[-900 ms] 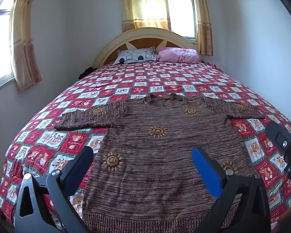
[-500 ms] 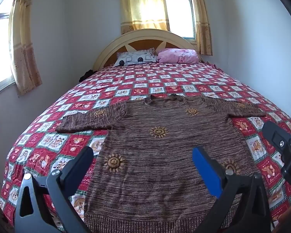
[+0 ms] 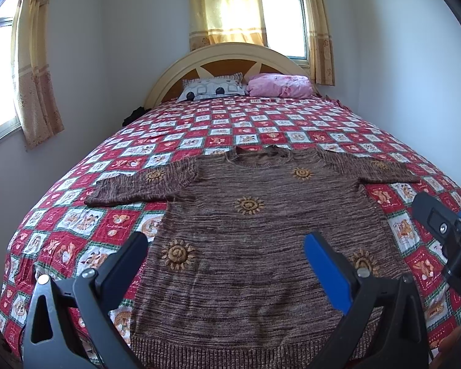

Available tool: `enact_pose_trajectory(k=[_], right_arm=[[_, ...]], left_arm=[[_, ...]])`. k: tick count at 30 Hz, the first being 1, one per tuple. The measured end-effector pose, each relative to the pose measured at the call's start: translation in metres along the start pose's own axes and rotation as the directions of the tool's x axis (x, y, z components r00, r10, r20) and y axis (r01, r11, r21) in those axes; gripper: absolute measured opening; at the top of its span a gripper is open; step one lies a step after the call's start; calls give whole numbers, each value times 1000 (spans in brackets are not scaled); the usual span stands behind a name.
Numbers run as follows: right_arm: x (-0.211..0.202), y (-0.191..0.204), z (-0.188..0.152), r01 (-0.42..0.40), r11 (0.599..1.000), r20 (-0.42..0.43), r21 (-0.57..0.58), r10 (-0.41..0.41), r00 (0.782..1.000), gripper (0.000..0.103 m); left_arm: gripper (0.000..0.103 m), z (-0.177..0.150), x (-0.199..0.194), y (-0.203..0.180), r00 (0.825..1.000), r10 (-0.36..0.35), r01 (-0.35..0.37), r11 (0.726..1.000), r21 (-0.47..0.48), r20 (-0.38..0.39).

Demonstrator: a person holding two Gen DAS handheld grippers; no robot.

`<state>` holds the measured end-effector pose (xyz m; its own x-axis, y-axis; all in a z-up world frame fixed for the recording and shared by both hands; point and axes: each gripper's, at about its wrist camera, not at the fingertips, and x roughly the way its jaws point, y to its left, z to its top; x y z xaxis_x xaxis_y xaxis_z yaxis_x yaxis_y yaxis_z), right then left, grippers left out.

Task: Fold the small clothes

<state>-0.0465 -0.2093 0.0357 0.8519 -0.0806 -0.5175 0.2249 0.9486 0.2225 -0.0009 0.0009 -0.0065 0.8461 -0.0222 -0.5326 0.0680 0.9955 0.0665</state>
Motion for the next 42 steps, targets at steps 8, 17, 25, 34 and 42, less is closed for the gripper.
enact_pose_trajectory(k=[8, 17, 25, 34, 42], right_arm=[[2, -2, 0, -6, 1000, -10, 3, 6, 1000, 102], [2, -1, -1, -4, 1000, -10, 2, 4, 1000, 102], [4, -3, -2, -6, 1000, -20, 4, 6, 1000, 102], [5, -2, -3, -5, 1000, -26, 4, 5, 1000, 102], [7, -1, -4, -8, 1000, -31, 0, 8, 999, 102]], left_arm=[[103, -2, 2, 1, 1000, -8, 8, 1000, -2, -15], [103, -3, 3, 2, 1000, -5, 5, 1000, 0, -19], [103, -3, 4, 3, 1000, -6, 6, 1000, 3, -22], [103, -3, 8, 6, 999, -3, 3, 1000, -4, -38], [103, -3, 8, 5, 999, -3, 3, 1000, -2, -41]])
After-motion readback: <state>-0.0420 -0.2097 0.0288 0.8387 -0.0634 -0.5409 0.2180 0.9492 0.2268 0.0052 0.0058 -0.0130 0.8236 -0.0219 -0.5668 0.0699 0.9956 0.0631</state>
